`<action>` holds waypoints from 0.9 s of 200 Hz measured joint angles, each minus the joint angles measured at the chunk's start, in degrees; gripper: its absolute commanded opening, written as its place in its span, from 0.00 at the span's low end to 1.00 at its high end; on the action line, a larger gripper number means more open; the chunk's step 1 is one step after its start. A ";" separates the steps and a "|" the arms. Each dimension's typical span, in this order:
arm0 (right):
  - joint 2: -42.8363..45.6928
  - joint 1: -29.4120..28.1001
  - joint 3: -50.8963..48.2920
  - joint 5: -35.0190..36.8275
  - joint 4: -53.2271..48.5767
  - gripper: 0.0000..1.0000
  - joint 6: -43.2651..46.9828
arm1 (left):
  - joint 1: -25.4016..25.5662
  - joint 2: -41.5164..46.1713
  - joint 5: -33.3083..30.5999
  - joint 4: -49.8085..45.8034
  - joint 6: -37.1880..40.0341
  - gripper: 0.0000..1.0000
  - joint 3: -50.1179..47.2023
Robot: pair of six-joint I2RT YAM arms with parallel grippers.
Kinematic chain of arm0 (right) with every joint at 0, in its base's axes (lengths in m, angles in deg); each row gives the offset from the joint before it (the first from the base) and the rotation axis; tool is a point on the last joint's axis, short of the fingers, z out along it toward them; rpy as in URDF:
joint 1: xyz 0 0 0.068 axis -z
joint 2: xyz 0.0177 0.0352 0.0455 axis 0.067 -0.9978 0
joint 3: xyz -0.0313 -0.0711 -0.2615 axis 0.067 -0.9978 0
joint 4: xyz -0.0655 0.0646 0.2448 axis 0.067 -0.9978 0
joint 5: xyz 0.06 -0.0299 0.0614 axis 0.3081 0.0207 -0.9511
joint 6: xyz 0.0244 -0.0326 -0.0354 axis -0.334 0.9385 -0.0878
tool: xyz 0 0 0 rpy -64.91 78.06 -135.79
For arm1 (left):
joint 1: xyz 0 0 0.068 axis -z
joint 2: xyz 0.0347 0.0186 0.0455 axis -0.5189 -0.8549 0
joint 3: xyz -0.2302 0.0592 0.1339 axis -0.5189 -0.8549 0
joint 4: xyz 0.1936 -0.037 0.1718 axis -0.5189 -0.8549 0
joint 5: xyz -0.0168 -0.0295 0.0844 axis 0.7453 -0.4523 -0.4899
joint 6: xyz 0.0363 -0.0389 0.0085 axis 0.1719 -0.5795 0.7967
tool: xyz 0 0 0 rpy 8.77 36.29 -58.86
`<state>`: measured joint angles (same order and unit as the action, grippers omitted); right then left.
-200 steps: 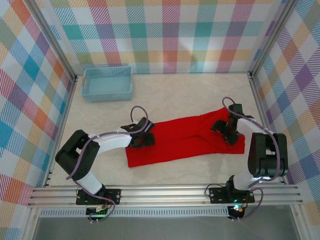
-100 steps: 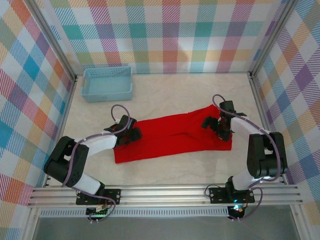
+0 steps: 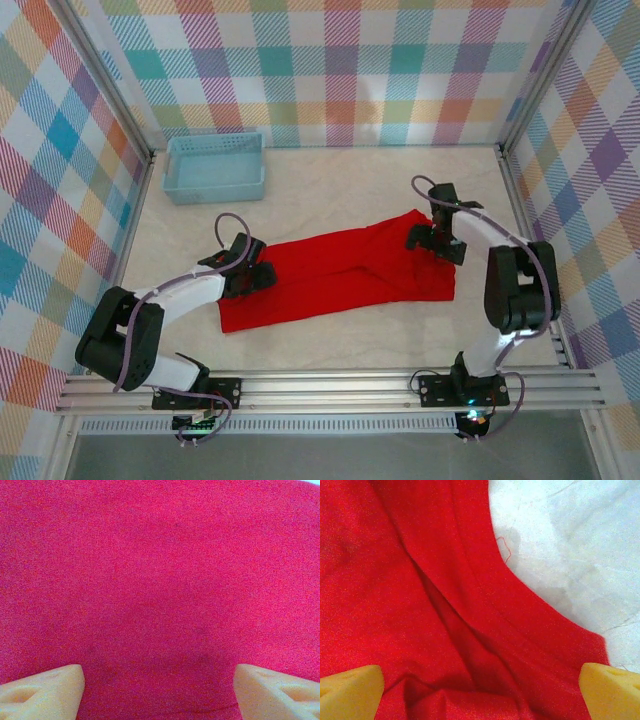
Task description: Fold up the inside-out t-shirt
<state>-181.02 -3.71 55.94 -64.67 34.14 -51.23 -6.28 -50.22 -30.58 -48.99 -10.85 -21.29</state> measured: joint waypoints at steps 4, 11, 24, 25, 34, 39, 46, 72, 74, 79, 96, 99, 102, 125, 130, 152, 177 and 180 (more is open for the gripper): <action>-0.52 -0.07 0.15 0.15 -0.20 1.00 0.07 | 0.00 0.00 0.13 -0.04 0.00 0.78 0.00; -1.46 -0.15 0.52 0.59 -0.59 1.00 0.13 | 0.00 -0.04 0.22 -0.11 0.00 0.78 -0.02; -2.84 -0.31 1.51 1.64 -1.53 1.00 0.28 | 0.00 -0.17 0.59 0.00 -0.02 0.78 -0.15; -3.02 -0.35 1.64 1.79 -1.62 1.00 0.31 | 0.00 -0.22 0.61 0.04 -0.02 0.78 -0.17; -4.02 -0.50 2.56 2.62 -2.12 1.00 0.50 | 0.00 -0.42 0.83 0.28 -0.07 0.78 -0.46; -4.59 -0.63 3.06 3.06 -2.36 1.00 0.55 | 0.00 -0.59 0.83 0.55 -0.07 0.78 -0.68; -5.51 -0.76 3.74 3.61 -2.64 1.00 0.74 | 0.00 -0.72 0.81 0.74 -0.09 0.78 -0.74; -8.61 -1.81 6.45 4.87 -4.33 1.00 1.20 | 0.00 -1.33 0.72 1.44 -0.09 0.78 -0.70; -8.83 -1.97 6.78 4.98 -4.46 1.00 1.29 | 0.00 -1.36 0.72 1.44 -0.11 0.78 -0.70; -9.20 -2.29 7.41 5.33 -4.70 0.99 1.33 | 0.00 -1.36 0.74 1.53 -0.11 0.78 -0.68; -10.29 -3.50 8.83 6.01 -5.29 0.96 1.49 | 0.00 -1.36 0.70 1.60 -0.11 0.79 -0.68; -10.40 -3.69 9.01 6.21 -5.35 0.95 1.46 | 0.00 -1.36 0.70 1.60 -0.11 0.79 -0.68; -10.54 -3.91 9.18 6.23 -5.46 0.94 1.55 | 0.00 -1.36 0.68 1.60 -0.11 0.79 -0.68; -11.76 -5.38 10.75 6.40 -6.14 0.86 1.46 | 0.00 -1.27 0.63 1.64 -0.11 0.80 -0.68; -11.96 -5.64 10.97 6.38 -6.19 0.84 1.55 | -0.02 -1.20 0.61 1.66 -0.11 0.80 -0.72; -12.17 -6.34 11.28 6.21 -6.03 0.71 1.29 | -0.02 -0.85 0.61 2.03 -0.13 0.80 -1.03; -12.22 -6.88 11.19 5.53 -5.40 0.59 1.44 | -0.02 -0.55 0.59 2.49 -0.15 0.80 -1.40; -12.22 -6.93 11.15 5.42 -5.29 0.57 1.36 | -0.02 -0.52 0.59 2.54 -0.15 0.80 -1.42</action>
<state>-193.23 -10.64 67.09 -59.25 28.85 -49.87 -6.31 -50.75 -29.99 -46.46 -11.01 -22.71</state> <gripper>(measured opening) 0.632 0.801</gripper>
